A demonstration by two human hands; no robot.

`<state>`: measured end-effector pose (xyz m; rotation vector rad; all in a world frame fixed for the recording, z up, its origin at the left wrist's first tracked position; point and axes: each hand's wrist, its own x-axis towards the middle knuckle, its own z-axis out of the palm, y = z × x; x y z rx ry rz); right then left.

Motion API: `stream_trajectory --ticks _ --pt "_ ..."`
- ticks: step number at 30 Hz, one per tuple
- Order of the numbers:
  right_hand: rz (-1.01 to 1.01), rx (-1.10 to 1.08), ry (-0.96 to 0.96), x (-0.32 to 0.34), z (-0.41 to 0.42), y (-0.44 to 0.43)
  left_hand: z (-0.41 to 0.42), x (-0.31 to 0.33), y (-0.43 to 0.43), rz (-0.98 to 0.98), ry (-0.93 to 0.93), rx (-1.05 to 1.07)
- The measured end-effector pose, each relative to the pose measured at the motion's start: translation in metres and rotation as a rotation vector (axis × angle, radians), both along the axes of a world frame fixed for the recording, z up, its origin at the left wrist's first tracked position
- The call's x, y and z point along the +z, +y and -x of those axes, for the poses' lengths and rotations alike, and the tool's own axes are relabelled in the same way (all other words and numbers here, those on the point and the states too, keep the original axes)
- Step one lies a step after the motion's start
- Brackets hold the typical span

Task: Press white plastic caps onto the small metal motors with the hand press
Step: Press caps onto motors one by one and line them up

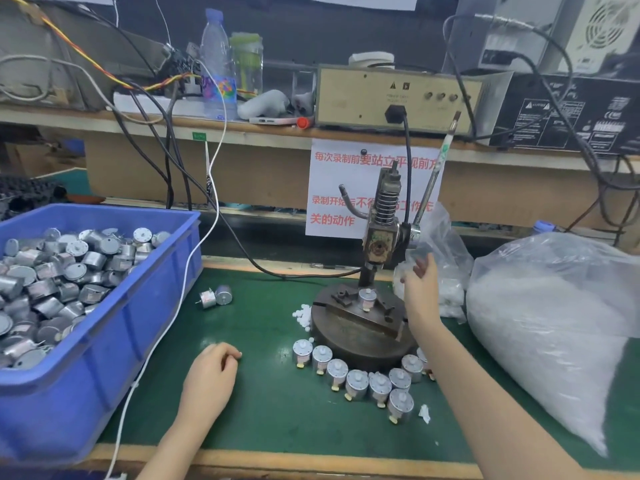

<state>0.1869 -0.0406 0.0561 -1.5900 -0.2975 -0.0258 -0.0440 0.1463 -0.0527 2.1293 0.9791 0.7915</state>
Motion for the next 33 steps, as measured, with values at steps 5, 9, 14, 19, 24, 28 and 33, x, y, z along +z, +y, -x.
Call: stream_trajectory --ticks 5,9,14,19,24,28,33 --pt "-0.034 0.119 -0.071 0.073 -0.022 -0.003 0.001 0.002 -0.003 -0.009 0.006 0.006" --pt "-0.128 0.182 0.043 0.113 -0.038 -0.008 0.001 0.003 -0.005 -0.05 0.047 0.005" --pt "-0.165 0.255 -0.047 0.117 -0.029 -0.017 0.0 0.003 -0.004 -0.047 0.046 -0.005" --pt "-0.249 0.236 -0.114 0.105 -0.009 -0.022 0.0 0.004 -0.004 -0.057 0.046 -0.002" --pt "-0.277 0.187 -0.153 0.084 0.011 -0.019 0.0 0.003 -0.004 -0.064 0.044 0.012" --pt "-0.369 0.096 -0.198 0.085 0.017 -0.011 0.0 0.005 -0.005 -0.075 0.049 0.007" --pt "-0.189 0.023 -0.216 0.041 0.014 -0.016 0.0 0.005 -0.005 -0.079 0.062 0.008"
